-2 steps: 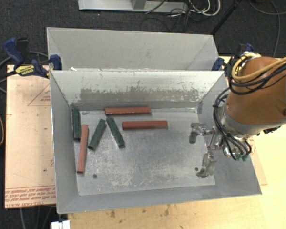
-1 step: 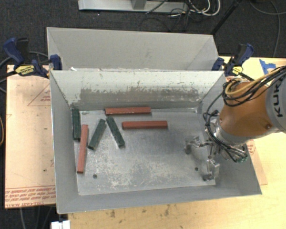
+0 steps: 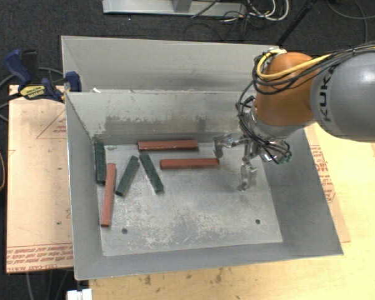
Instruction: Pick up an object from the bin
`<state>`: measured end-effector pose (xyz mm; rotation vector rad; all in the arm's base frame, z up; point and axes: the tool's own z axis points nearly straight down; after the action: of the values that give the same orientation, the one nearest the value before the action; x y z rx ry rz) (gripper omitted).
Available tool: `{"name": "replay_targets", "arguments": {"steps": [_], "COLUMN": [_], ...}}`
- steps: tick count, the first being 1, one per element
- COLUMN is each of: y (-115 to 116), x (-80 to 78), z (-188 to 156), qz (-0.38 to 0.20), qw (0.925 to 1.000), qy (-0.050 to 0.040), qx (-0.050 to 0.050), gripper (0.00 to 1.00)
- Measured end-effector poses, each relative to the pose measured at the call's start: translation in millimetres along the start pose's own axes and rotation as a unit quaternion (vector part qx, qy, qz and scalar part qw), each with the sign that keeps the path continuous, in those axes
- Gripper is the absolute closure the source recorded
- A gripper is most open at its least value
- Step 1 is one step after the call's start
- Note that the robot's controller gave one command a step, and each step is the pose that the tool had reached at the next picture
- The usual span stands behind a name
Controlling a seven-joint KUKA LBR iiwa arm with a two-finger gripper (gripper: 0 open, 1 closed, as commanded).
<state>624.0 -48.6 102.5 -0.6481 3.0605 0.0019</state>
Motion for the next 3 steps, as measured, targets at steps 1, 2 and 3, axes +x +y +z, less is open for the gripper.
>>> {"name": "replay_targets", "arguments": {"steps": [1, 2, 3], "y": [51.0, 71.6, 71.6], "x": [-53.3, -53.7, -54.7], "z": [-4.6, 33.7, 32.6], "qz": [0.022, 0.035, 0.035], "qw": [0.9997, 0.9994, 0.9994], "qy": [0.0024, 0.0049, 0.0050], "qx": [-0.002, -0.001, -0.001], "gripper": [0.00, 0.00, 0.00]}}
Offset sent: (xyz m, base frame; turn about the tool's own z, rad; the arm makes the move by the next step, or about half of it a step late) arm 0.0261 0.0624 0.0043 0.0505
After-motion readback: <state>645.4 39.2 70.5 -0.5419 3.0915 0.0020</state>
